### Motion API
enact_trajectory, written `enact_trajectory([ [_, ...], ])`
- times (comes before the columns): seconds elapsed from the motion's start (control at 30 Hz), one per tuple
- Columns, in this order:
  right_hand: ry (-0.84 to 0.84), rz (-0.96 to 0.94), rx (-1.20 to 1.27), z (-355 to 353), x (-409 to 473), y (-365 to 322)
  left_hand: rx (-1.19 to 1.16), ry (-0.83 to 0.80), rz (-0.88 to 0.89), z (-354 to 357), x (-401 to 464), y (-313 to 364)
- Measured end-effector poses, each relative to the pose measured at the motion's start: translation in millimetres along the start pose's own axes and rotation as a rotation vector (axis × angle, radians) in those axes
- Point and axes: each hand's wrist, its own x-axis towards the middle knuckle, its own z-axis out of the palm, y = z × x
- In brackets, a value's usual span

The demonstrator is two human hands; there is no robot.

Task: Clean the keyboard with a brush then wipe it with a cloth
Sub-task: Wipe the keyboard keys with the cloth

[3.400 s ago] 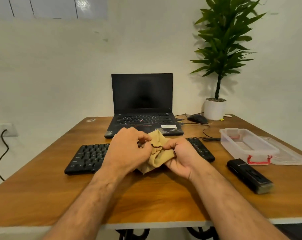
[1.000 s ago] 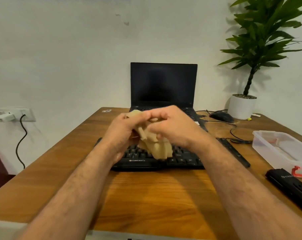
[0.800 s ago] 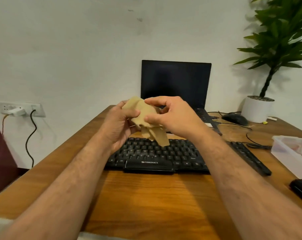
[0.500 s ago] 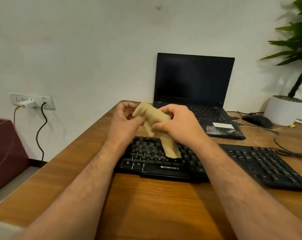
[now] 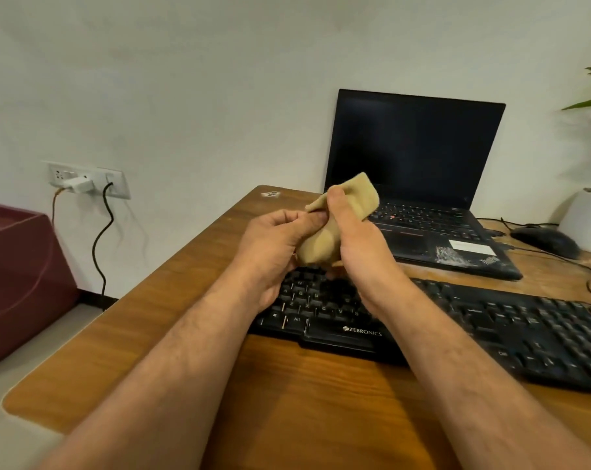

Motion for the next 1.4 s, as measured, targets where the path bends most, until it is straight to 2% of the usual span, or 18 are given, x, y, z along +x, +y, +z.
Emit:
enact_trajectory([
  [0.1,0.221,-0.024,-0.211,-1,1,1,-0.118,0.035,-0.018,-1,3,0],
  [0.17,0.459,-0.24,-0.332,-8,-5,1,-0.133,0.093,-0.015,-1,5,-1],
  [0.23,0.527,-0.479,-0.449,-15,-10,1,-0.147,0.111,-0.019,-1,6,-2],
  [0.3,0.267,-0.545,-0.558,-19,-14,-2,-0.189,0.104,-0.024,-2,7,-3],
  [0.37,-0.02,-0.508,-0.816,-18,-15,2,-0.202,0.104,-0.023,-4,7,-2],
  [0.4,-0.077,-0.518,-0.909,-17,-12,6,-0.192,0.101,-0.027,-5,8,-2],
  [0.47,-0.035,-0.533,-0.931,-15,-8,12,-0.117,0.09,-0.031,-8,8,-1],
  [0.53,0.035,-0.518,-0.906,-14,-5,9,0.098,0.115,0.015,-13,7,0],
  [0.63,0.037,-0.487,-0.978,-16,-7,4,0.743,0.321,0.297,-29,8,2],
  [0.67,0.012,-0.477,-0.986,-14,-9,1,0.924,0.386,0.332,-36,10,4],
  [0.73,-0.038,-0.453,-1.029,-8,-10,-2,1.114,0.426,0.198,-49,15,4],
  [0.83,-0.096,-0.381,-1.218,10,-6,-4,1.069,0.325,-0.092,-58,20,0],
  [0.9,-0.115,-0.414,-1.304,18,-3,-1,0.957,0.271,-0.152,-59,21,-2],
  [0.97,-0.056,-0.474,-1.296,21,1,0,0.862,0.25,-0.175,-61,23,-4],
  [1.03,-0.042,-0.452,-1.164,23,2,0,0.818,0.233,-0.183,-64,26,-4],
  [1.2,-0.345,-0.359,-1.043,19,-11,-5,0.897,0.247,-0.133,-62,29,-5],
  [1.3,-0.441,-0.367,-0.946,4,-28,-8,0.889,0.257,-0.122,-62,30,-6],
  [1.4,-0.447,-0.412,-0.871,3,-33,-3,0.865,0.257,-0.113,-62,30,-7],
])
